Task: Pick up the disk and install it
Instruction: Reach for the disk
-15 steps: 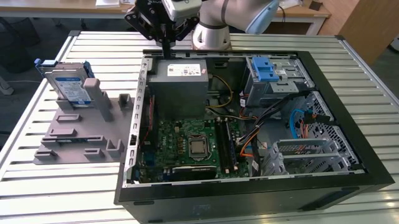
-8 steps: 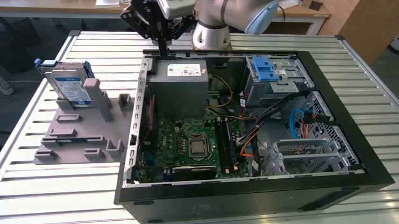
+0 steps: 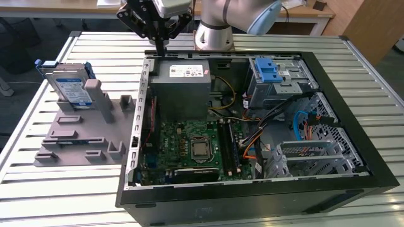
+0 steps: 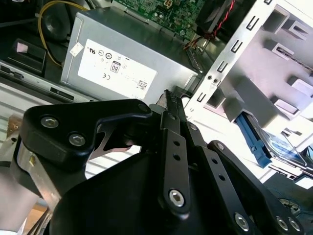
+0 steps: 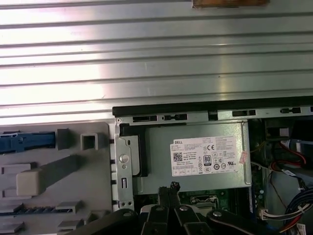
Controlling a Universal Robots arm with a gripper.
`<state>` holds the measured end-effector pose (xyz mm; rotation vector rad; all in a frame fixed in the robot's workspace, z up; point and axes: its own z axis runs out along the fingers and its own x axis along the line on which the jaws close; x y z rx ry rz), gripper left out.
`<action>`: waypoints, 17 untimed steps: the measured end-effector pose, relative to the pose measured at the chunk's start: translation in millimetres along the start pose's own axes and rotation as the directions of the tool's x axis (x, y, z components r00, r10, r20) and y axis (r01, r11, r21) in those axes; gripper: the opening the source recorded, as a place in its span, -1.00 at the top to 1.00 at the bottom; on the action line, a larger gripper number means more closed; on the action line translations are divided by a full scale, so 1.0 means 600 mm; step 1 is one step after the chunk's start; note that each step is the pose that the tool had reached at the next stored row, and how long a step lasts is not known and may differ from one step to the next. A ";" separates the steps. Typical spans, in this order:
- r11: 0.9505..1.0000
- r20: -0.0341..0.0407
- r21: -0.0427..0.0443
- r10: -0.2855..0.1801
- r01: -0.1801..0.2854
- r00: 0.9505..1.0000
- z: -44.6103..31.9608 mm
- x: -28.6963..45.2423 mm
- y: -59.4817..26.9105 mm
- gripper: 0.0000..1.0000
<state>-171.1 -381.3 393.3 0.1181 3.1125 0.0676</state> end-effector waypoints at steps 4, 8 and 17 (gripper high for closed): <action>1.000 0.000 0.000 0.000 0.000 1.000 0.000 0.008 0.002 0.79; 1.000 0.000 0.000 0.000 0.000 1.000 0.000 0.015 0.005 0.79; 1.000 0.000 0.000 0.000 0.000 1.000 0.000 0.036 0.009 0.79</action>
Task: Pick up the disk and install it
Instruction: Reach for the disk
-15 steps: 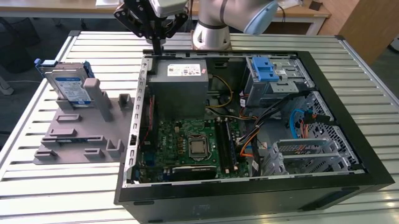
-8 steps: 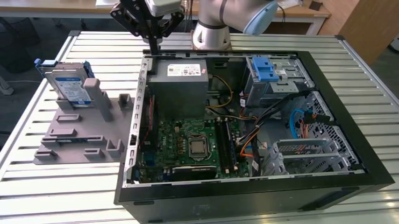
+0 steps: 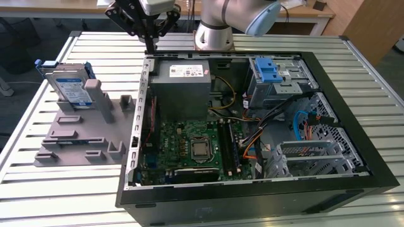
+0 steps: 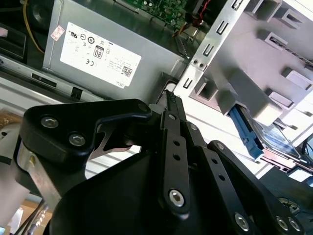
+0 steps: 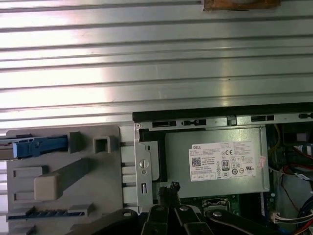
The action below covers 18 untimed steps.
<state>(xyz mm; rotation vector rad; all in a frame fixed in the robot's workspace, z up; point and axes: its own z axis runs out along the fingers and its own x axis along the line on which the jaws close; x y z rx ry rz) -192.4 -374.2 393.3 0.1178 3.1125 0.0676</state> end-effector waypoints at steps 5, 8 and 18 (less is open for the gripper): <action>1.000 0.000 0.000 0.000 0.000 1.000 0.000 0.015 0.001 0.79; 1.000 0.000 0.000 0.000 0.000 1.000 0.000 0.023 0.001 0.79; 1.000 0.000 0.000 0.000 0.000 1.000 -0.001 0.046 0.003 0.79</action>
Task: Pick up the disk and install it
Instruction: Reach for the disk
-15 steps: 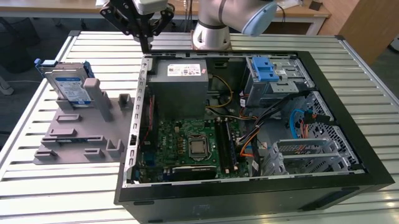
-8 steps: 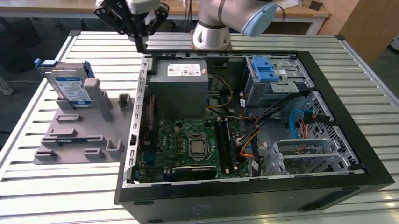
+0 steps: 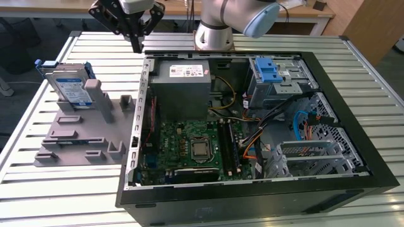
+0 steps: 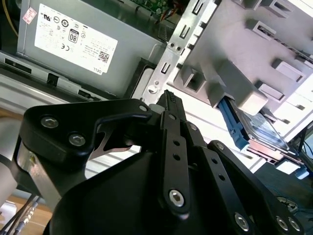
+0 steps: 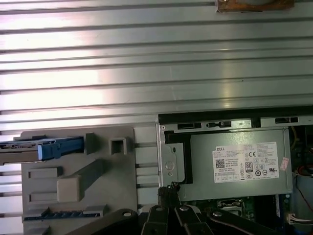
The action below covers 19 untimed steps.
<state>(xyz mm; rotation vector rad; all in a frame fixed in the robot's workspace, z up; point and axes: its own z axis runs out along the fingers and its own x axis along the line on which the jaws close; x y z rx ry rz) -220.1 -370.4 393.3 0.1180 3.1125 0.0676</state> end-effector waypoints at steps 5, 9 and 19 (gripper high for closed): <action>1.000 0.000 0.000 0.000 0.000 1.000 0.000 0.010 0.002 0.79; 1.000 0.000 0.000 0.000 0.000 1.000 0.000 0.019 0.003 0.79; 1.000 0.000 0.000 0.000 0.000 1.000 -0.001 0.042 0.006 0.79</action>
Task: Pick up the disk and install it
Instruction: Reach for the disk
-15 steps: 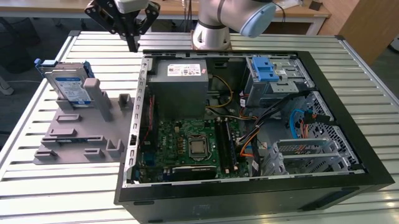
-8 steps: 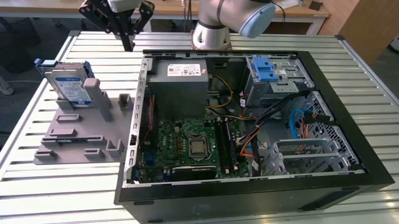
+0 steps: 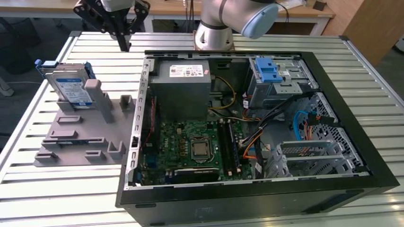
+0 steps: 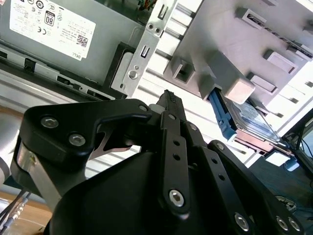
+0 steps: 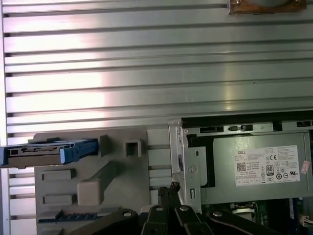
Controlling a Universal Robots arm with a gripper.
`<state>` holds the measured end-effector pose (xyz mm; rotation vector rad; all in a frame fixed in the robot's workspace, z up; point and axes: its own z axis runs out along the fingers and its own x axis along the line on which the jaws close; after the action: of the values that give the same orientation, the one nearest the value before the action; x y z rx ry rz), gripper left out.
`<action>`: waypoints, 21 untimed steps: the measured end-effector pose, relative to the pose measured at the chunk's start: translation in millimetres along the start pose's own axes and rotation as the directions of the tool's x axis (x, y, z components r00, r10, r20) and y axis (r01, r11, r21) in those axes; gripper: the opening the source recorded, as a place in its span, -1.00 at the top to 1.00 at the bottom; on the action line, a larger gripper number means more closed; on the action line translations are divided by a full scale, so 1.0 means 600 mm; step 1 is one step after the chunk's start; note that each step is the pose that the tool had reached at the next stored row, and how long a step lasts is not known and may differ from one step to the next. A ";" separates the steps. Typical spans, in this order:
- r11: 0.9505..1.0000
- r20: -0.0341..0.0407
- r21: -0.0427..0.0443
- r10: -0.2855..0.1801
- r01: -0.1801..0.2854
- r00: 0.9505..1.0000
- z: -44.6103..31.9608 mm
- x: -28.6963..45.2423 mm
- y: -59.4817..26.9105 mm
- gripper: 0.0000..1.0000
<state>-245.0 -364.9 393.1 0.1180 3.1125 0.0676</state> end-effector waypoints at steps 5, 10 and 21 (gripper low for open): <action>1.000 0.000 0.000 0.000 0.000 1.000 0.000 0.011 0.001 0.79; 1.000 0.000 0.000 0.000 0.000 1.000 0.000 0.023 0.002 0.79; 1.000 0.000 0.000 0.000 0.000 1.000 0.000 0.052 0.003 0.79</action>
<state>-275.7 -360.5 392.7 0.1179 3.1125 0.0676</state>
